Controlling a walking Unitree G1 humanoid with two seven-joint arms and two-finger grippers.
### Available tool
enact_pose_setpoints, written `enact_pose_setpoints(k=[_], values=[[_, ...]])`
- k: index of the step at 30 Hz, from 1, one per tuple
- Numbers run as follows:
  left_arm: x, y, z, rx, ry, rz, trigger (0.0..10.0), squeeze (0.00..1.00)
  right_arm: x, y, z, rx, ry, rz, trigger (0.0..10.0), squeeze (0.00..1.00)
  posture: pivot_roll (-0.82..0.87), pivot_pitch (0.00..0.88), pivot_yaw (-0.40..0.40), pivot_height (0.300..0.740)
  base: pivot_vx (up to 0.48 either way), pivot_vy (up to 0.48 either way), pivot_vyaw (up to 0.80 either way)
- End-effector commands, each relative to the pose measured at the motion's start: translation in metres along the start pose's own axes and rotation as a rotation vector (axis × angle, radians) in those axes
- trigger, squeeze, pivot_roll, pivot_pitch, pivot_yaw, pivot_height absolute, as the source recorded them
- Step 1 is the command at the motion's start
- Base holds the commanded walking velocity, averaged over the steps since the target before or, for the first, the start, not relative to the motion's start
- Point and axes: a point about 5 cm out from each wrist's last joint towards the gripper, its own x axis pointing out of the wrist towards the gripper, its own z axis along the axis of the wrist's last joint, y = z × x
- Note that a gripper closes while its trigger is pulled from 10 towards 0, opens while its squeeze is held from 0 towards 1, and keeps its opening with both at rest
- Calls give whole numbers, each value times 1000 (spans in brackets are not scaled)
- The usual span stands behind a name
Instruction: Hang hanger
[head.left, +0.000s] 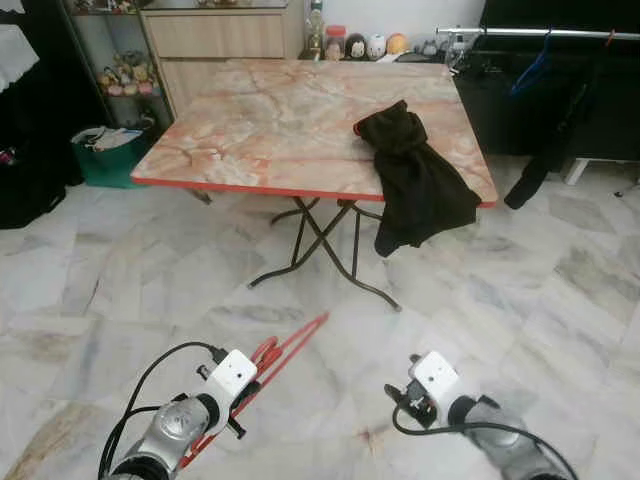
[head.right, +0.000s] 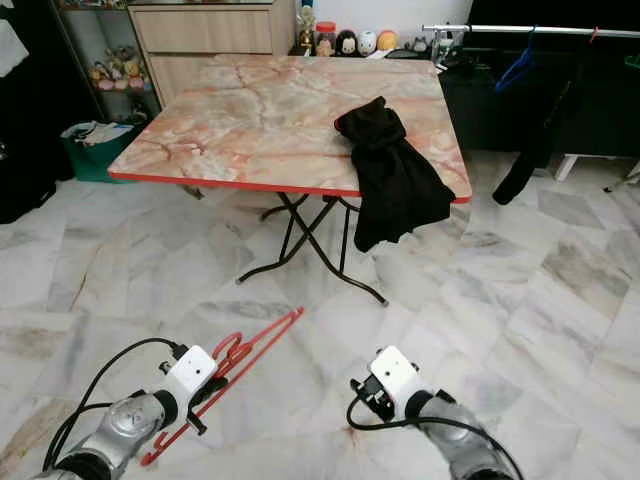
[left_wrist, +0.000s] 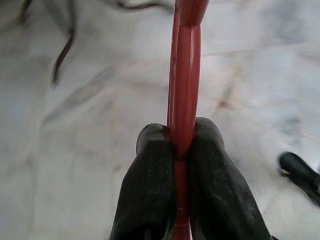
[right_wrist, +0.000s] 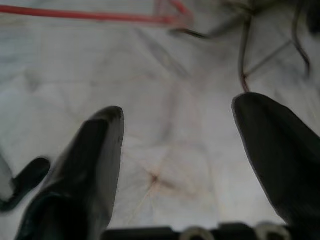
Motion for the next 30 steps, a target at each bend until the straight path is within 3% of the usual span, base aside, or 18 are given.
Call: enact_pose_setpoints(k=[1, 5, 7, 9, 13, 23, 30], values=[[-2, 1, 13, 84, -59, -92, 10000, 0, -2, -1, 16, -60, -68, 105, 10000, 0, -82, 0, 9, 727, 0, 0, 0], [-5, 3, 17, 162, -49, -181, 10000, 0, -9, -7, 31, -130, -109, 184, 10000, 0, -80, 0, 11, 727, 0, 0, 0], [-10, 2, 19, 215, -29, -289, 10000, 0, -18, -3, 41, -160, -101, 335, 10000, 0, -77, 0, 13, 727, 0, 0, 0], [-11, 2, 19, 228, -16, -322, 10000, 0, -20, -2, 43, -177, -89, 370, 10000, 0, -79, 0, 14, 727, 0, 0, 0], [-23, -3, 20, 325, 55, -531, 10000, 0, -27, 3, 49, -244, -32, 497, 10000, 0, -85, 0, 14, 727, 0, 0, 0], [-35, 7, 58, 406, 18, -593, 10000, 0, -16, 16, 61, -157, -95, 515, 10000, 0, -67, 0, 7, 727, 0, 0, 0], [-34, 4, 64, 394, 13, -602, 10000, 0, -4, 26, 64, -138, -118, 535, 10000, 0, -64, 0, 4, 727, 0, 0, 0]])
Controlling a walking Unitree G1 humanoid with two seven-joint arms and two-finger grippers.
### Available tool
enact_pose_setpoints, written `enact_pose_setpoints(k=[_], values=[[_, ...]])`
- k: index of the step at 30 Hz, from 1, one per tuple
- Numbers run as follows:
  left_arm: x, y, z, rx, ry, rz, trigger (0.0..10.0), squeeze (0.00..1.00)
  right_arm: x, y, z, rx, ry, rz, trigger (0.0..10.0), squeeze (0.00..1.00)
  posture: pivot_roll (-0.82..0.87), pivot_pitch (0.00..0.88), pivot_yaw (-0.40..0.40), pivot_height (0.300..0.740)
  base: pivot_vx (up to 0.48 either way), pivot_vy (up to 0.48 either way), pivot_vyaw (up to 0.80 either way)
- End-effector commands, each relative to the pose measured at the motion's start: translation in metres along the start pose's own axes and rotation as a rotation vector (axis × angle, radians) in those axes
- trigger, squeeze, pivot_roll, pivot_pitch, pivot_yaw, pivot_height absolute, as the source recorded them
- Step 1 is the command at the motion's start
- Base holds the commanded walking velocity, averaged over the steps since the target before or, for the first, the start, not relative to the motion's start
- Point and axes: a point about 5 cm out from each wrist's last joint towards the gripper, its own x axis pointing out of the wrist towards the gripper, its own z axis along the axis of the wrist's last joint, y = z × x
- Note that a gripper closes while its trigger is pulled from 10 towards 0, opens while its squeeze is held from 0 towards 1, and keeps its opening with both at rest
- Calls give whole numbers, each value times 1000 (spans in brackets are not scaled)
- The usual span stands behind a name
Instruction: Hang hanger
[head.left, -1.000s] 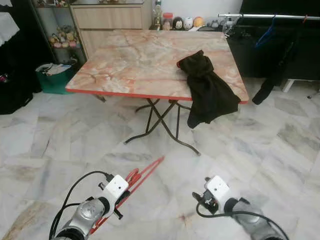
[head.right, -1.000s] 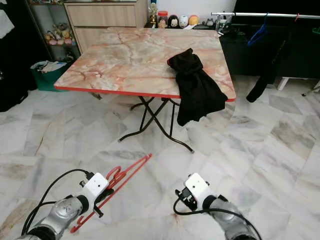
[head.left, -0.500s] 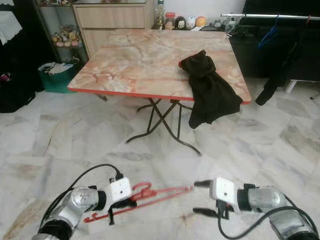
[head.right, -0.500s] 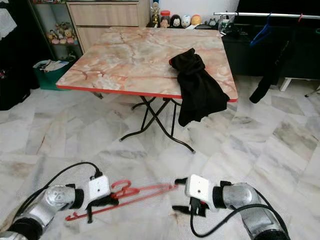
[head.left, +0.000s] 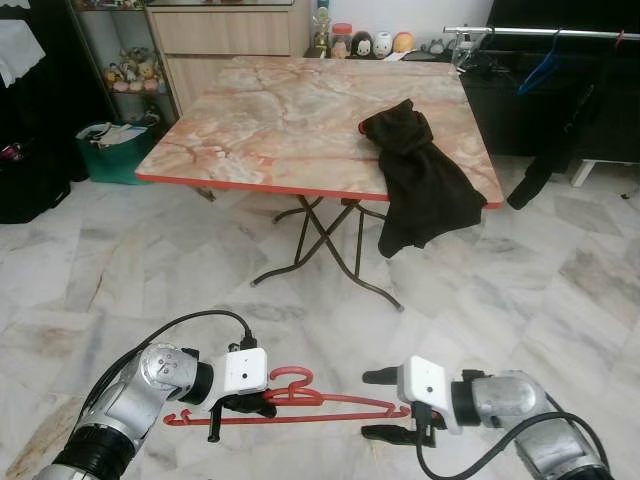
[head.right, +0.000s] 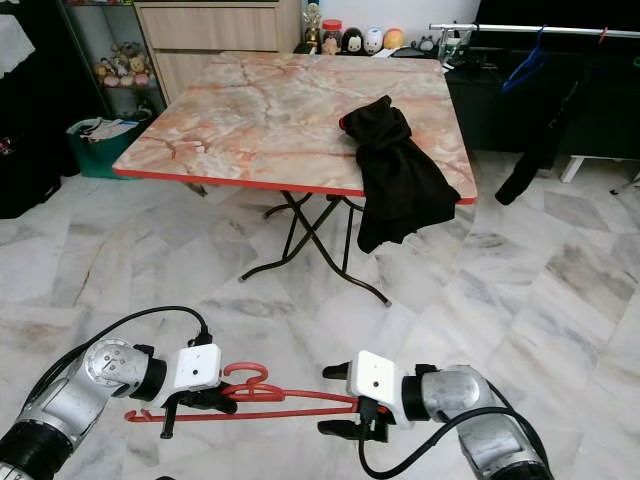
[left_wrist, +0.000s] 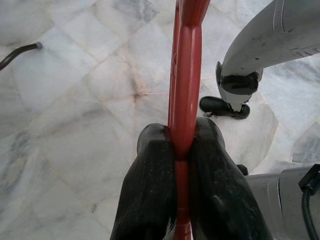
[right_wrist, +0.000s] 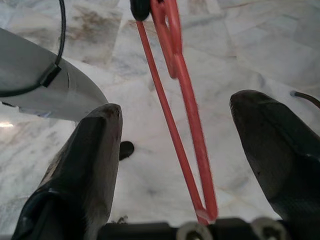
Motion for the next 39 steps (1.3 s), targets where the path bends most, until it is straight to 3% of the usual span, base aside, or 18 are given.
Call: enact_pose_setpoints(k=[1, 16, 29, 30, 31, 33, 39], values=[[1, -1, 5, 11, -8, -18, 10000, 0, 6, -2, 3, -5, -5, 6, 10000, 0, -64, 0, 4, 727, 0, 0, 0], [1, 2, 14, 8, -8, 2, 10000, 0, 34, 0, -2, 22, -15, 7, 10000, 0, -48, 0, -2, 727, 0, 0, 0], [1, 3, 16, 7, -12, 15, 10000, 0, 45, -4, -10, 52, -13, -33, 10000, 0, -39, 0, -8, 727, 0, 0, 0], [1, 3, 16, 7, -12, 16, 10000, 0, 46, -3, -10, 58, -15, -28, 3412, 0, -39, 0, -8, 727, 0, 0, 0], [1, 4, 16, 7, -12, 19, 10000, 0, 47, -2, -12, 67, -16, -22, 1412, 0, -39, 0, -8, 727, 0, 0, 0], [1, 4, 15, 6, -10, 21, 10000, 0, 48, -2, -13, 70, -15, -20, 0, 0, -38, 0, -7, 727, 0, 0, 0], [1, 5, 16, 8, -9, 26, 10000, 0, 50, -1, -15, 66, -10, -16, 0, 0, -39, 0, -7, 727, 0, 0, 0]])
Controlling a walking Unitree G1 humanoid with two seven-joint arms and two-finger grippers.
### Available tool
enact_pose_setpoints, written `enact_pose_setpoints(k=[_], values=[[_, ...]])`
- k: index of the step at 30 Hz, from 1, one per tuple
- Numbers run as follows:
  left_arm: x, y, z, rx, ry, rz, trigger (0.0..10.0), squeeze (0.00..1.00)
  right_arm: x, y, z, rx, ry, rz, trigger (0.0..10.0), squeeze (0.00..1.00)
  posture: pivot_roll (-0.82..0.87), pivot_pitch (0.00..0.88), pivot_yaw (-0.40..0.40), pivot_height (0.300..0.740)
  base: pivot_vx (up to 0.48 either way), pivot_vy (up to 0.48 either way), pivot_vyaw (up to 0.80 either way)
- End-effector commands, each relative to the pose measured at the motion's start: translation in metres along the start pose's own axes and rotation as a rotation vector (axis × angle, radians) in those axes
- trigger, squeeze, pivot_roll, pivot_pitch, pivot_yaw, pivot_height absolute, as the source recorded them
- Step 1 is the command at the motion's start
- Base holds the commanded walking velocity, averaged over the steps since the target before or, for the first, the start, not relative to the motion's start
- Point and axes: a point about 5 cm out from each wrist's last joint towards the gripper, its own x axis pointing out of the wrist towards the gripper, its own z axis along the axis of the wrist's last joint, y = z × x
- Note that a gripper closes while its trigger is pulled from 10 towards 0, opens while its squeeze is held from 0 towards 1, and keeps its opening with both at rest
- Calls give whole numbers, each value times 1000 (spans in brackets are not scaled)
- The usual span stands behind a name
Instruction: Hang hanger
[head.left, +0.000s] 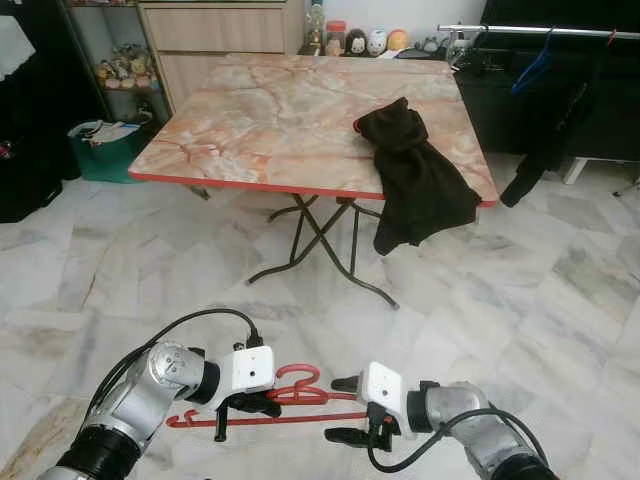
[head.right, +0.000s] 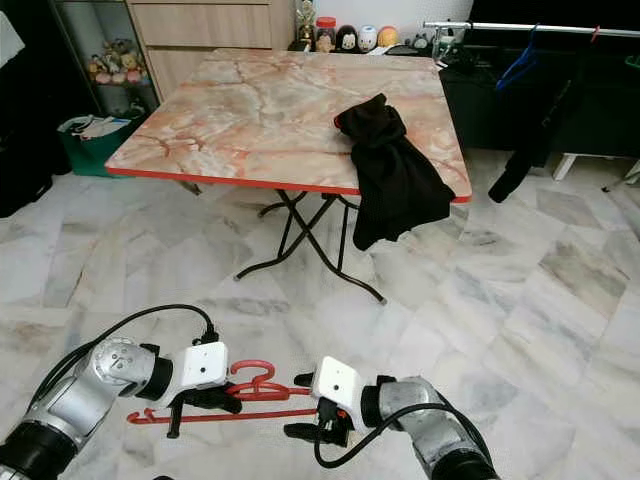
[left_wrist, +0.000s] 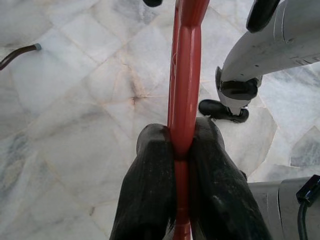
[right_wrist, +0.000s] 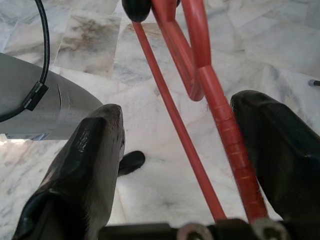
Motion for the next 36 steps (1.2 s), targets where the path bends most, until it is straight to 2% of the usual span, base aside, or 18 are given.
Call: enact_pose_setpoints(k=[1, 17, 18, 19, 23, 27, 28, 29, 30, 31, 36], values=[[-2, 5, 7, 21, -14, 9, 10000, 0, 0, -3, 3, -22, -4, -6, 0, 0, -39, 0, -7, 727, 0, 0, 0], [-2, 7, 8, 25, -13, 16, 10000, 0, -1, -6, 2, -20, -26, -24, 0, 0, -34, 0, -7, 727, 0, 0, 0], [-2, 7, 9, 24, -13, 15, 10000, 0, -1, -7, 2, -17, -32, -32, 2627, 0, -34, 0, -7, 727, 0, 0, 0], [-2, 7, 9, 24, -14, 14, 10000, 0, -2, -10, 4, -5, -47, -50, 10000, 0, -34, 0, -6, 727, 0, 0, 0], [-2, 7, 9, 23, -15, 9, 10000, 0, -8, -18, 11, 5, -80, -53, 10000, 0, -33, 0, -5, 727, 0, 0, 0], [-2, 6, 9, 27, -9, 0, 10000, 0, -16, -27, 18, -45, -68, -24, 10000, 0, -37, 0, -4, 727, 0, 0, 0], [-2, 6, 9, 28, -9, -1, 10000, 0, -18, -29, 20, -52, -65, -12, 8667, 0, -37, 0, -4, 727, 0, 0, 0], [-2, 6, 9, 28, -9, -2, 10000, 0, -19, -30, 21, -53, -64, -6, 8667, 0, -37, 0, -4, 727, 0, 0, 0], [-2, 6, 9, 28, -9, -3, 10000, 0, -20, -31, 22, -59, -61, 3, 2549, 0, -37, 0, -4, 727, 0, 0, 0], [-1, 6, 9, 29, -10, -4, 10000, 0, -21, -31, 23, -61, -56, 20, 0, 0, -37, 0, -4, 727, 0, 0, 0], [-1, 6, 10, 32, -12, -7, 10000, 0, -21, -31, 24, -67, -35, 76, 0, 0, -33, 0, -8, 727, 0, 0, 0]])
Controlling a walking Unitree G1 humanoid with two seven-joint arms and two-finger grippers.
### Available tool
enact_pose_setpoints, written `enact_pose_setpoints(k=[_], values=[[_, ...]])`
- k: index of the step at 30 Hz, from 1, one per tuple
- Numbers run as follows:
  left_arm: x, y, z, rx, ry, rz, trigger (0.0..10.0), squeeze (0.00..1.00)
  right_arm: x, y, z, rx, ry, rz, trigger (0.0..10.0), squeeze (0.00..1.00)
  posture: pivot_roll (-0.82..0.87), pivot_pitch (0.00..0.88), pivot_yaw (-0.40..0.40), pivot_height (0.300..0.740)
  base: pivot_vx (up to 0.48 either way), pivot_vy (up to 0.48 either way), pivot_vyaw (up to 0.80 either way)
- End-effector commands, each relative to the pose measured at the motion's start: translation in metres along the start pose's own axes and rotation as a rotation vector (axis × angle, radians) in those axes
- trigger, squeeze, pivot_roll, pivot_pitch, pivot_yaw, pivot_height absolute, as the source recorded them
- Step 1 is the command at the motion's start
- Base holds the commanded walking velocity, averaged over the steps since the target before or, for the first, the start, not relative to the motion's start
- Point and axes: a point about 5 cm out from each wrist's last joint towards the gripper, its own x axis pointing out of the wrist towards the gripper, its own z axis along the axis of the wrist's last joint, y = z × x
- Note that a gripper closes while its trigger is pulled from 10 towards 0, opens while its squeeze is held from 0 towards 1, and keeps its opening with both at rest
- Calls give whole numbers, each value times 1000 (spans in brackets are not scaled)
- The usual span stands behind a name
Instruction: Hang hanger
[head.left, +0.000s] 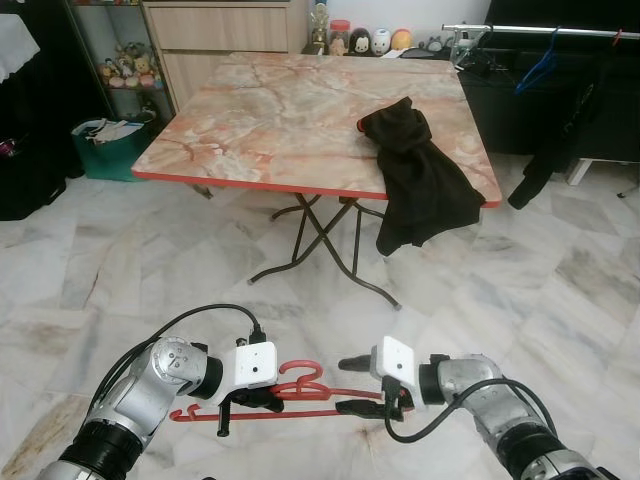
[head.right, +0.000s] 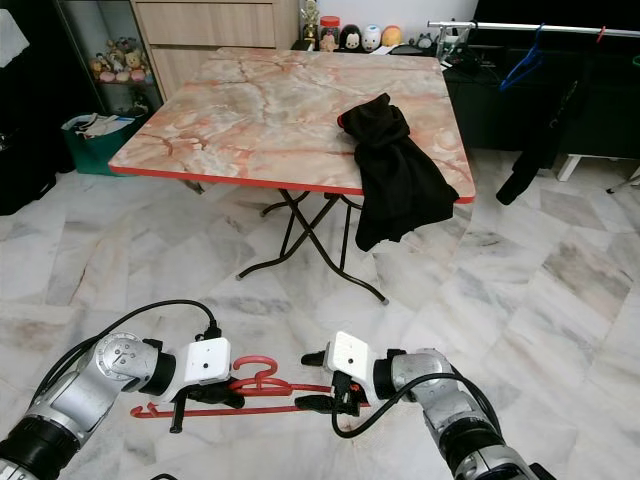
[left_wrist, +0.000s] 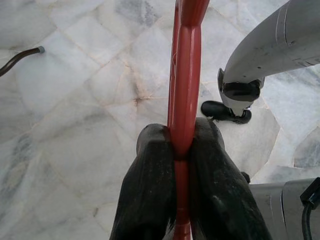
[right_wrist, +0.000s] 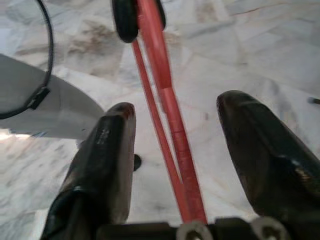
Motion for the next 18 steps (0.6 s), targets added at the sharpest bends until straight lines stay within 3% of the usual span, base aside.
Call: enact_pose_setpoints(k=[1, 5, 6, 7, 9, 10, 17, 18], values=[[-2, 3, 5, 17, -4, -3, 10000, 0, 0, -5, 8, -33, 3, 18, 0, 0, -33, 0, -8, 727, 0, 0, 0], [-2, 3, 5, 16, -4, -3, 10000, 0, 5, -2, 8, -23, 5, 44, 0, 0, -28, 0, -10, 727, 0, 0, 0], [-2, 3, 5, 16, -4, -3, 10000, 0, 6, -1, 8, -21, 6, 47, 431, 0, -28, 0, -10, 727, 0, 0, 0], [-2, 3, 6, 16, -4, -2, 10000, 0, 7, 0, 7, -20, 9, 48, 4275, 0, -27, 0, -10, 727, 0, 0, 0], [-2, 3, 6, 17, -4, -2, 10000, 0, 8, 0, 7, -20, 11, 47, 4275, 0, -27, 0, -10, 727, 0, 0, 0], [-2, 4, 6, 17, -4, 0, 10000, 0, 9, 1, 6, -21, 16, 43, 10000, 0, -27, 0, -10, 727, 0, 0, 0], [-2, 4, 7, 18, -6, 4, 10000, 0, 10, 2, 3, -14, 33, 44, 10000, 0, -26, 0, -14, 727, 0, 0, 0], [-2, 5, 7, 17, -7, 5, 10000, 0, 11, 2, 2, -12, 37, 50, 8706, 0, -26, 0, -15, 727, 0, 0, 0]])
